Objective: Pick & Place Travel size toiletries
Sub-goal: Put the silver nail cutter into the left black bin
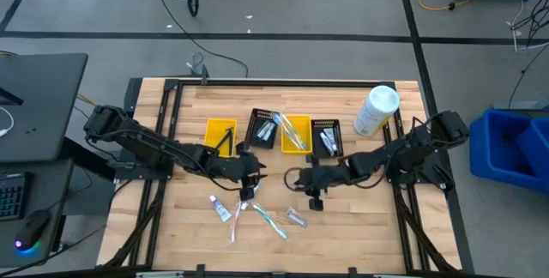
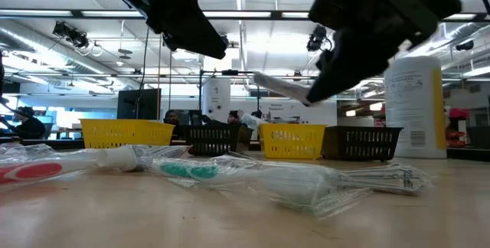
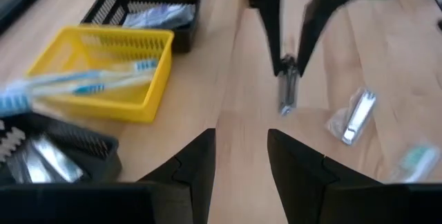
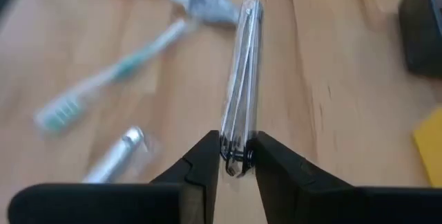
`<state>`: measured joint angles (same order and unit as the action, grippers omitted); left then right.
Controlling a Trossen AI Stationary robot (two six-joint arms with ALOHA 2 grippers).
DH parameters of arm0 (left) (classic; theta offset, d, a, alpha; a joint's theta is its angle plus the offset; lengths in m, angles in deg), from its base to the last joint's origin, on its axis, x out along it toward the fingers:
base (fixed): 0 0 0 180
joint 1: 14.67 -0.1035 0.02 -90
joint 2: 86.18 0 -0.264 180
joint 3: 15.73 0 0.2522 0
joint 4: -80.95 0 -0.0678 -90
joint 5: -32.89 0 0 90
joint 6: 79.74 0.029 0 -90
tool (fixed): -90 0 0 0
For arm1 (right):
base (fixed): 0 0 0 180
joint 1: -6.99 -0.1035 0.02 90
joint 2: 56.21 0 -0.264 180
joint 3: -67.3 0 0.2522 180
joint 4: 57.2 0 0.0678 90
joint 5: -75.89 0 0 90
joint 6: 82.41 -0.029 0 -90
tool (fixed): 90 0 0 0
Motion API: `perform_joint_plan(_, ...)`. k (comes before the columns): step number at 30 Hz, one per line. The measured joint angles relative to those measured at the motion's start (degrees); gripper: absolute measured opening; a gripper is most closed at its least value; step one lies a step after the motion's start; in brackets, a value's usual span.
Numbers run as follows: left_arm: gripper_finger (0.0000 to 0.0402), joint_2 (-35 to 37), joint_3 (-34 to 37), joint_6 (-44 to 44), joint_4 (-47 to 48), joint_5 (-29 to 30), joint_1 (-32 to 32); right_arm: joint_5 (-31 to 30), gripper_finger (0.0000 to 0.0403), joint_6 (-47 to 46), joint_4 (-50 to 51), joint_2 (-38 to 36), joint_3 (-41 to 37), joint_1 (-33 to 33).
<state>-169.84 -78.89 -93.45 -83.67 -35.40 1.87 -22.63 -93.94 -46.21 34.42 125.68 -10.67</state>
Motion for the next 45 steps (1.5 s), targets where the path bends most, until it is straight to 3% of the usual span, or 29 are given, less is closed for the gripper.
perform_joint_plan(9,0.0142,0.0,0.0,9.7,-3.0,-2.4,0.0,10.7,0.0087,3.7,-12.5,0.0,-0.1,5.6)
perform_joint_plan(26,0.0142,0.0,0.0,7.8,-3.8,-8.9,-0.1,10.1,0.0088,6.3,-12.0,-0.2,0.1,7.5)
perform_joint_plan(40,0.0141,0.0,0.0,11.1,-6.2,-8.1,-1.4,12.0,0.0089,7.3,-16.1,-0.2,0.1,9.4)
perform_joint_plan(45,0.0116,0.0,0.0,12.7,-6.2,-9.2,-1.6,12.3,0.0089,7.4,-16.9,-0.1,0.1,9.8)
